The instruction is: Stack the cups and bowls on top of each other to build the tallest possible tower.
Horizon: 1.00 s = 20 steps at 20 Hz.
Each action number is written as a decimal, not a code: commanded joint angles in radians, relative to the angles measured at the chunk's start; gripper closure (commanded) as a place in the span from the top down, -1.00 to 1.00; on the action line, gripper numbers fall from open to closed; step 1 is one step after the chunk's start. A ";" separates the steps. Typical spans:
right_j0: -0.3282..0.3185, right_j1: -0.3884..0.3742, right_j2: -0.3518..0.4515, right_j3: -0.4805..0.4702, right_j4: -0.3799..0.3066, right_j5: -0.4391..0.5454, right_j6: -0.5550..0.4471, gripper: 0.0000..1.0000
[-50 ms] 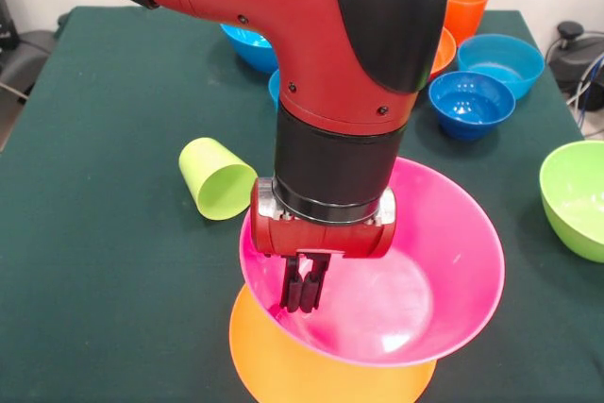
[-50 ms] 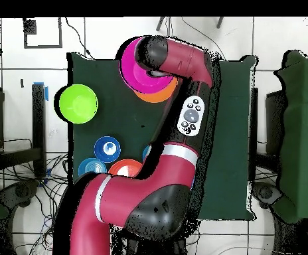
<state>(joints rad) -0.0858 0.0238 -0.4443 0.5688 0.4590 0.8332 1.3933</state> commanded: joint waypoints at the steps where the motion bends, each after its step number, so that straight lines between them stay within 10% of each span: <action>1: -0.008 0.005 0.067 0.018 -0.061 0.100 0.049 -1.00; 20: -0.038 0.026 0.066 -0.024 -0.068 0.104 0.004 -1.00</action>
<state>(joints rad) -0.0945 0.0288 -0.4445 0.5487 0.4588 0.8332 1.3933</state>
